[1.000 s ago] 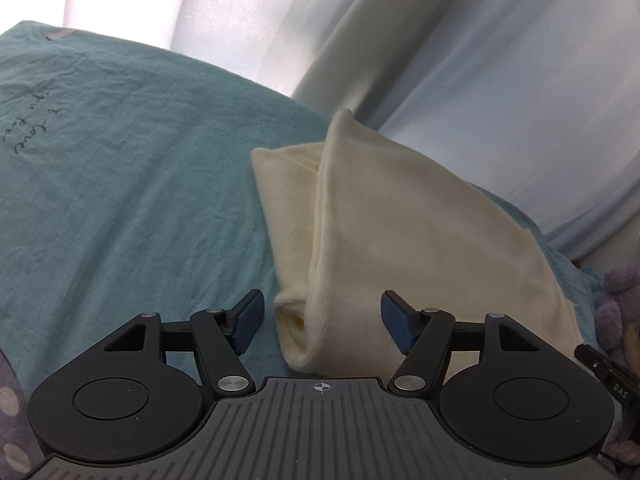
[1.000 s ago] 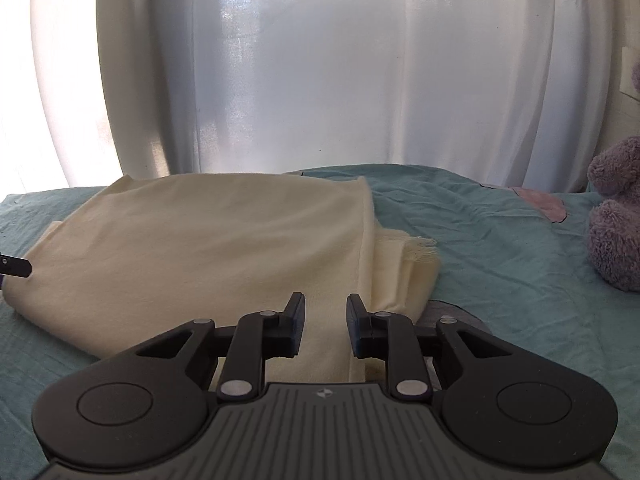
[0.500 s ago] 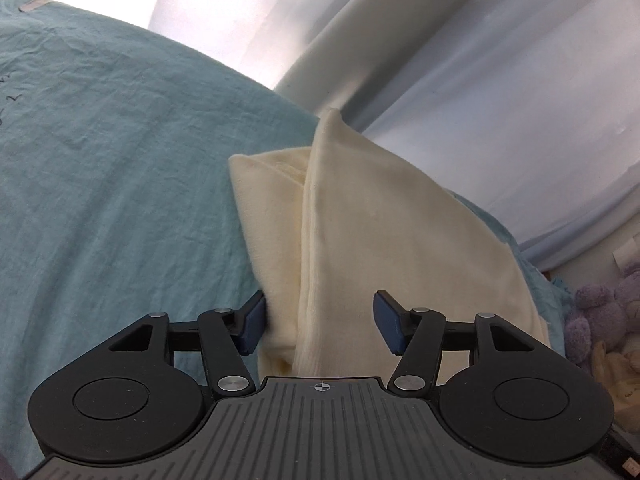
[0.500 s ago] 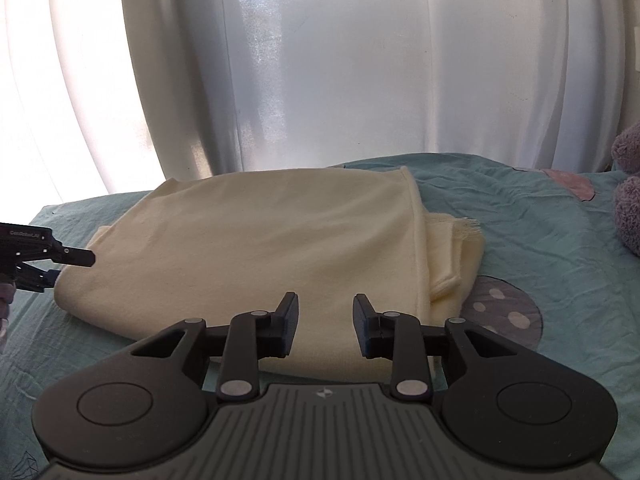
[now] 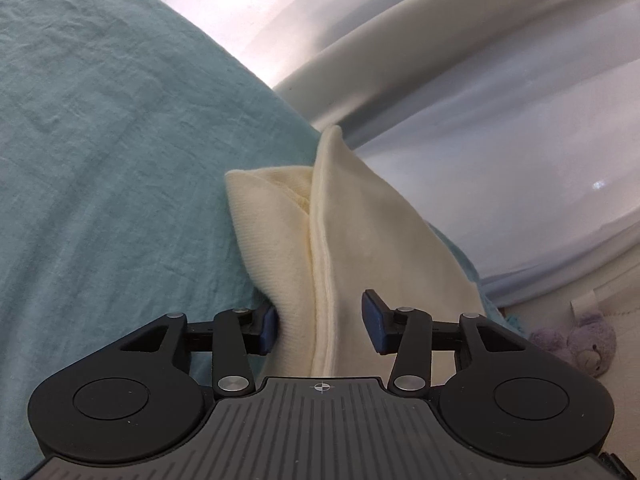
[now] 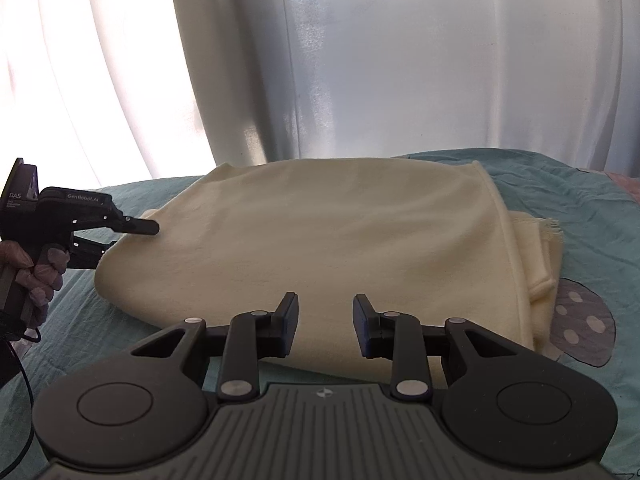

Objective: Fold small clothes

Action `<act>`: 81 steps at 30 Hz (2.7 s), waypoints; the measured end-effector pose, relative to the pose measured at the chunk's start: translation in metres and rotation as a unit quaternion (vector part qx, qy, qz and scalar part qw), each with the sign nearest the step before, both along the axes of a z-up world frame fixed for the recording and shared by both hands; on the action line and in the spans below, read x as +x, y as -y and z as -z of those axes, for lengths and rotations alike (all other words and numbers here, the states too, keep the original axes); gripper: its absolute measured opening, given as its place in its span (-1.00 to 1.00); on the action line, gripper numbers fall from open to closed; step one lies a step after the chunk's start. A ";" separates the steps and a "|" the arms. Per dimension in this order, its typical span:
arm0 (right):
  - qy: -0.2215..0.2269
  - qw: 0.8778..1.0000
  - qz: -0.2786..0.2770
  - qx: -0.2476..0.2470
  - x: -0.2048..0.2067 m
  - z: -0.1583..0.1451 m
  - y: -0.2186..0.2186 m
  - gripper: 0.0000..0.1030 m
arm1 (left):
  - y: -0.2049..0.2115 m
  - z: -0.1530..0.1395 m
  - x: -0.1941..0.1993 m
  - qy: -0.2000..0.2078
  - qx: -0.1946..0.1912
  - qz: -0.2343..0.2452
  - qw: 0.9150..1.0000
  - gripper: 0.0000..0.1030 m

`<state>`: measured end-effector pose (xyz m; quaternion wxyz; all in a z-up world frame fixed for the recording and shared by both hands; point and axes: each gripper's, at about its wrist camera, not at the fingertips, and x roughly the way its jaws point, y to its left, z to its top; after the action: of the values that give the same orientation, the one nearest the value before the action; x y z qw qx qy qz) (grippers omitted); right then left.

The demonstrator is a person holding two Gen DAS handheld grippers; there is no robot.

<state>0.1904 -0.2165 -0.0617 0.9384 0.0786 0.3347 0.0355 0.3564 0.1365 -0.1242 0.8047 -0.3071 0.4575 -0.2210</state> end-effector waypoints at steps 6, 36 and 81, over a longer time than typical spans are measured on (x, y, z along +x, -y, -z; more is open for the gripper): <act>0.004 0.999 -0.037 -0.016 0.006 -0.002 -0.027 -0.44 | 0.005 -0.007 0.004 0.007 0.024 0.013 1.000 -0.54; 0.038 0.999 0.032 0.001 0.000 -0.013 -0.007 -0.60 | 0.160 -0.061 -0.012 0.053 0.039 0.109 0.992 -0.75; -0.085 0.968 -0.027 0.233 0.106 0.014 0.032 0.13 | 0.113 -0.033 -0.085 0.064 0.176 0.071 0.980 0.21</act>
<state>0.2960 -0.2484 -0.0754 0.8610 0.2883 0.3980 0.1312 0.2719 0.0234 -0.0908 0.8558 -0.1132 0.4577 -0.2127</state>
